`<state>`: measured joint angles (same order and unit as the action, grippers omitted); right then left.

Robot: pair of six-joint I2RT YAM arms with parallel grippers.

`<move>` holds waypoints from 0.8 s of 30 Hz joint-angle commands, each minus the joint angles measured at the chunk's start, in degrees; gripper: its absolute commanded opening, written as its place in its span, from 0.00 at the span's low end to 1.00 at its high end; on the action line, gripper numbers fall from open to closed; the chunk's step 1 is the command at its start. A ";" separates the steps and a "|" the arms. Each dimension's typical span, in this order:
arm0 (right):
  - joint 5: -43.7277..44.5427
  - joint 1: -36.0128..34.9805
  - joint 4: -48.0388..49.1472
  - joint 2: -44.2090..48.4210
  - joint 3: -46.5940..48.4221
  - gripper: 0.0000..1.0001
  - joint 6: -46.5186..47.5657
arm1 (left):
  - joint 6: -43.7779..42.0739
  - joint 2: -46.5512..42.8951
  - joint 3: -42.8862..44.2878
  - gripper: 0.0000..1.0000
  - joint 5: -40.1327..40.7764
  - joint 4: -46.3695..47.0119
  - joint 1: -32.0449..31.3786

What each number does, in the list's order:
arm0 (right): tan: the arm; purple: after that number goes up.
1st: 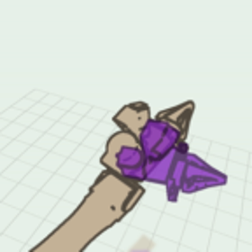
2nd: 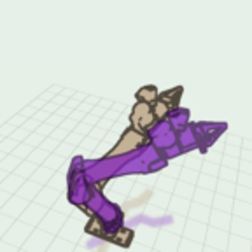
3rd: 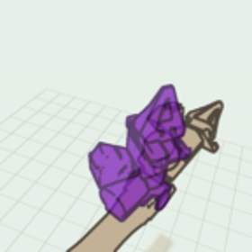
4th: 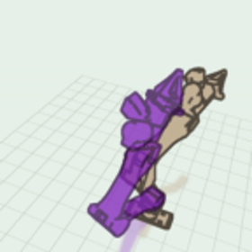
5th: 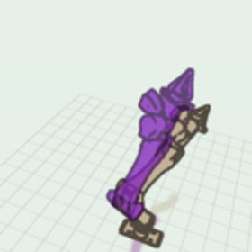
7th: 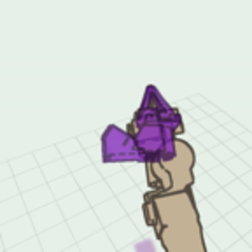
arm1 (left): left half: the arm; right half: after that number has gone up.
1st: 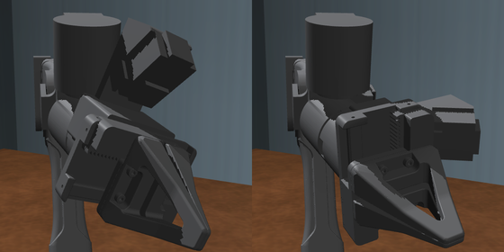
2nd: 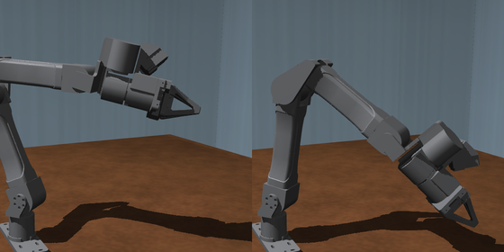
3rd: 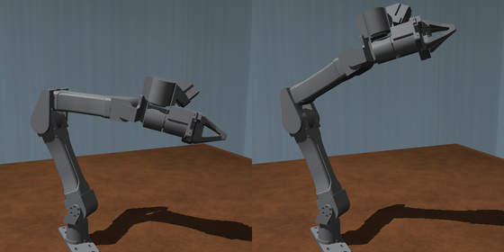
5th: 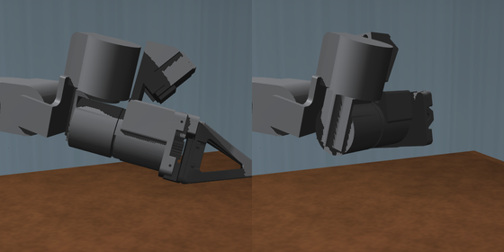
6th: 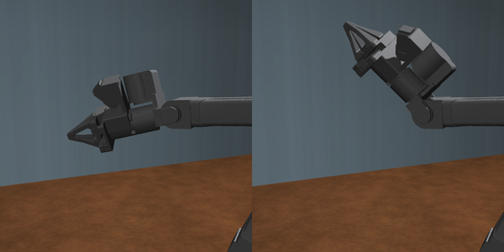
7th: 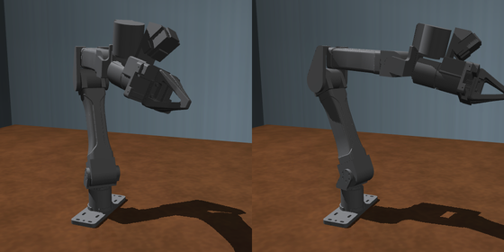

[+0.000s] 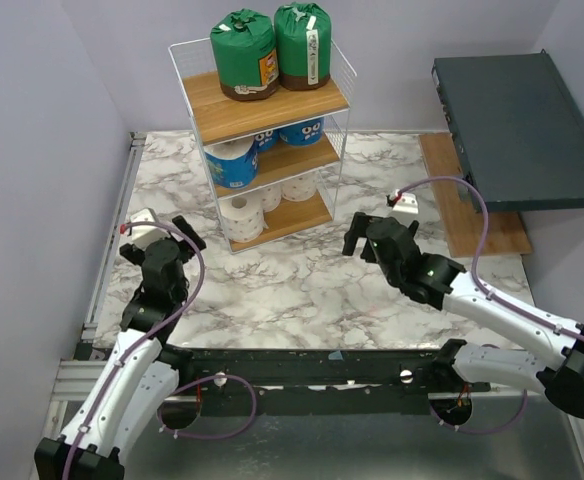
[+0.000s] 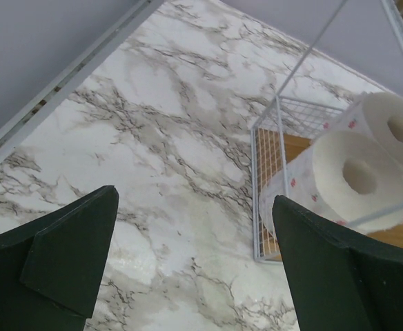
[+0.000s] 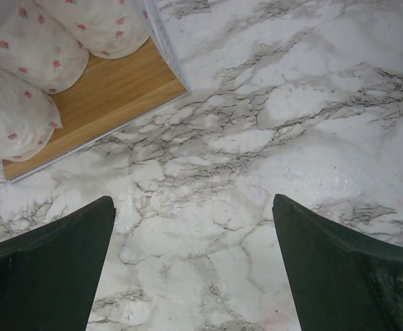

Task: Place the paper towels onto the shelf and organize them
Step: Reset both arms

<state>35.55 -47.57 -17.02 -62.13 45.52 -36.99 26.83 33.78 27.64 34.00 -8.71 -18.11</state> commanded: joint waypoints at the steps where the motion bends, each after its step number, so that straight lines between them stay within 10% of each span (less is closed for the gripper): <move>1: 1.65 -0.25 -6.77 1.27 2.98 1.00 -4.17 | -2.63 1.72 -3.18 0.98 2.44 11.19 5.69; 21: 8.98 -0.17 -0.26 9.27 -8.25 1.00 -8.60 | -15.99 37.40 -7.30 0.98 8.19 56.12 10.74; 24: 9.94 -0.16 3.37 8.50 -8.26 1.00 -4.38 | -19.97 36.81 -8.92 0.99 -4.87 58.88 11.77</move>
<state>41.60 -47.57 -18.26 -53.23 38.04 -45.41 12.88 70.17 20.84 39.29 38.30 -7.79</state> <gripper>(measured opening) 0.998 0.984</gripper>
